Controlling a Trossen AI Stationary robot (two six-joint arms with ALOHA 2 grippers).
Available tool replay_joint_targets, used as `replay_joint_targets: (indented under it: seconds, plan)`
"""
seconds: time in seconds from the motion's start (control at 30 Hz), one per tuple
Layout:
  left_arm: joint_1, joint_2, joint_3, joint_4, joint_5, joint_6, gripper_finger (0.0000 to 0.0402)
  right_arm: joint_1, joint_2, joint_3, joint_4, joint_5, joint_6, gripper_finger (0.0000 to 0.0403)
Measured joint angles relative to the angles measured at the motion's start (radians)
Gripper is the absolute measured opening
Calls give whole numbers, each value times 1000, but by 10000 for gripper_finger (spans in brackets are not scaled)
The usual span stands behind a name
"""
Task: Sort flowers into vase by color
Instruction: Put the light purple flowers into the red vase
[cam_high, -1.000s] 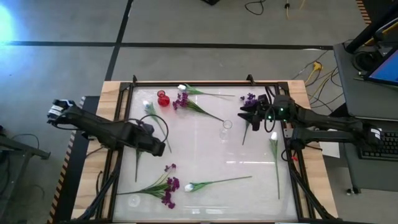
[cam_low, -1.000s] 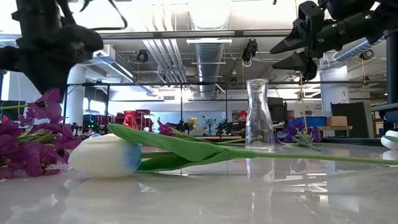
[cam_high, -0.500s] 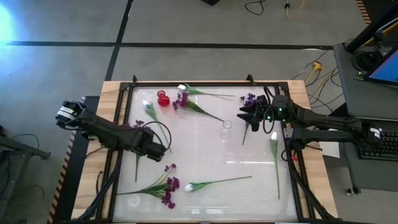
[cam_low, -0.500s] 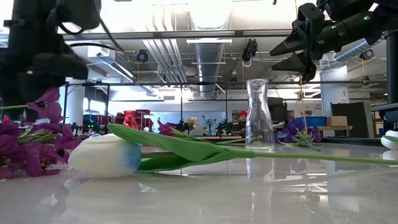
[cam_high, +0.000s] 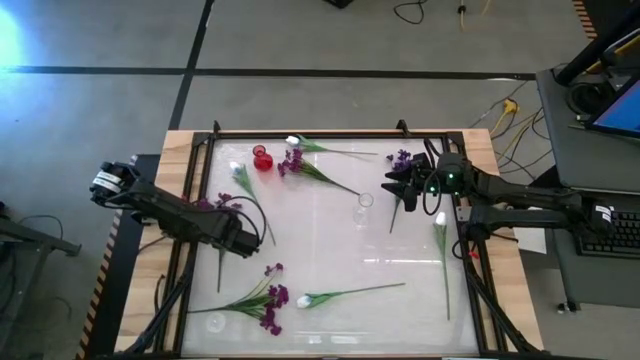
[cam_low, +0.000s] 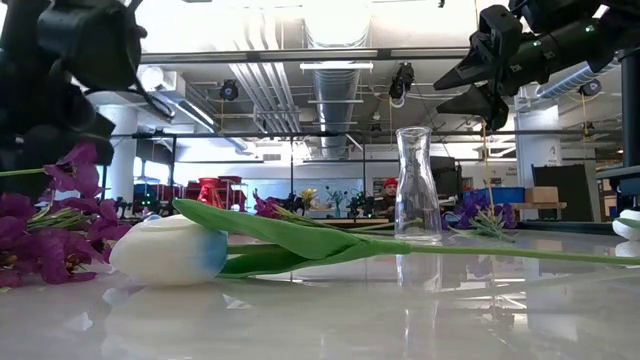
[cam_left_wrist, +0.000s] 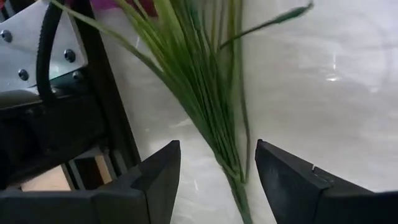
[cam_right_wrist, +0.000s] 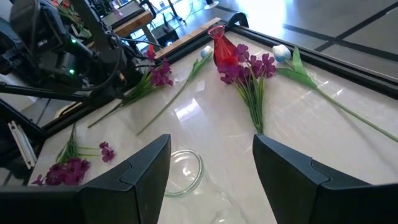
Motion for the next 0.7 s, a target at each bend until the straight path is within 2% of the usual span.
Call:
replay_joint_targets:
  seconds: [0.23,0.5,0.6,0.7]
  plan:
    - [0,0,-85,170,-22,-7,194,0,0,0,0,0,12,219]
    - [0,7,-122,181,-37,-25,189,0,0,0,0,0,17,219]
    - [0,7,-122,183,-48,-24,164,0,1,0,0,0,19,219]
    - [0,9,-125,186,-51,-23,118,0,1,0,0,0,20,219]
